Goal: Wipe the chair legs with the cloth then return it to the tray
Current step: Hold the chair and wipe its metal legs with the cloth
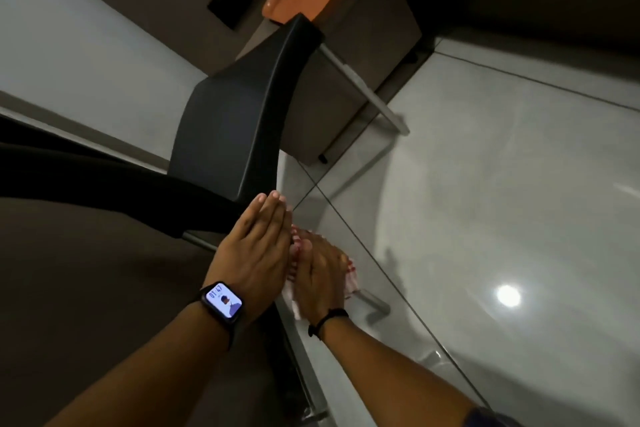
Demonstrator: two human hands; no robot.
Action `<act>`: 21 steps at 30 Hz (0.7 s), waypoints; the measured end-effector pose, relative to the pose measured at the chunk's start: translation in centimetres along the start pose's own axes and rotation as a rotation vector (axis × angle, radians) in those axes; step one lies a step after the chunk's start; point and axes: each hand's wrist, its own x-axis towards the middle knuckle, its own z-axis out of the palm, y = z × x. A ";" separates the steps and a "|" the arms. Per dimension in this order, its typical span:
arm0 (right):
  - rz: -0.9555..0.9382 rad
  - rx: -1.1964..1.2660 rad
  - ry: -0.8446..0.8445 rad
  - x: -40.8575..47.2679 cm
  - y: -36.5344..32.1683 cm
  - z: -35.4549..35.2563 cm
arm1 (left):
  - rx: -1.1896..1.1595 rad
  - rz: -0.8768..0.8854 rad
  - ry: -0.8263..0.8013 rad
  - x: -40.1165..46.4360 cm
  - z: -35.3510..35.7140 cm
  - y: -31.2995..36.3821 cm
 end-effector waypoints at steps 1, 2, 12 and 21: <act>0.065 -0.004 0.004 -0.2 1.1 -0.1 | -0.004 0.011 -0.002 0.0 -0.1 -0.1; 0.183 -0.012 0.016 -0.3 2.4 -0.4 | -0.010 0.026 0.001 0.1 -0.1 -0.3; 0.109 0.235 0.161 -1.3 -0.5 1.4 | -0.060 0.130 -0.081 1.4 -0.9 -1.2; 0.154 0.118 0.029 -1.7 -2.2 0.2 | -0.075 0.218 -0.143 1.0 -2.9 0.2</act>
